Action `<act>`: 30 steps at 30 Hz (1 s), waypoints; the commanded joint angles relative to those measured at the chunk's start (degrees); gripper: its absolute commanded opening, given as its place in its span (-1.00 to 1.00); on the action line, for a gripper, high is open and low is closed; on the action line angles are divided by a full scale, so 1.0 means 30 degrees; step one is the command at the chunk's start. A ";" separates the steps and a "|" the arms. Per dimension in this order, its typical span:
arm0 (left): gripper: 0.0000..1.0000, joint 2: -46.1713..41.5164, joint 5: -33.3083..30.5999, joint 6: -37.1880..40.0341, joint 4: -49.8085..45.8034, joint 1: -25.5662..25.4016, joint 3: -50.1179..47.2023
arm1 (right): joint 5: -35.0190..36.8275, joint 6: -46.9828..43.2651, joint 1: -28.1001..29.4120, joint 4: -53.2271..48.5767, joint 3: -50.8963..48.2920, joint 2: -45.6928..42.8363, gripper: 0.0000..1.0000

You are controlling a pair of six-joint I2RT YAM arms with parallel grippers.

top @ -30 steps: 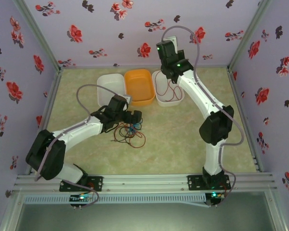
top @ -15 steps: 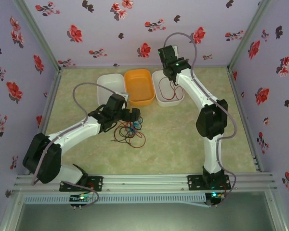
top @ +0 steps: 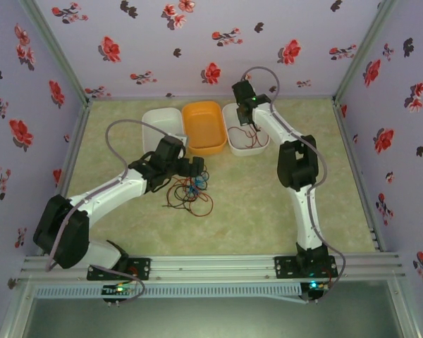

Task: Untangle the cables

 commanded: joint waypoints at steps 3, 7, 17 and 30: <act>0.99 -0.0347 -0.0390 -0.0315 -0.0111 0.0198 0.0369 | -0.1390 0.0746 -0.0335 -0.0370 0.0651 0.0902 -0.95; 0.99 -0.0344 -0.0390 -0.0399 -0.0017 0.0215 0.0428 | -0.2622 0.0740 -0.0376 -0.0225 0.0681 0.1346 -0.82; 0.97 -0.0340 -0.0382 -0.0575 0.0200 0.0306 0.0428 | -0.2771 0.0976 -0.0367 -0.0810 0.1014 -0.0421 -0.13; 0.89 -0.0026 -0.0143 -0.0604 0.0373 0.0418 0.0633 | -0.4936 0.3885 -0.0189 0.2291 -0.6413 -0.7297 0.33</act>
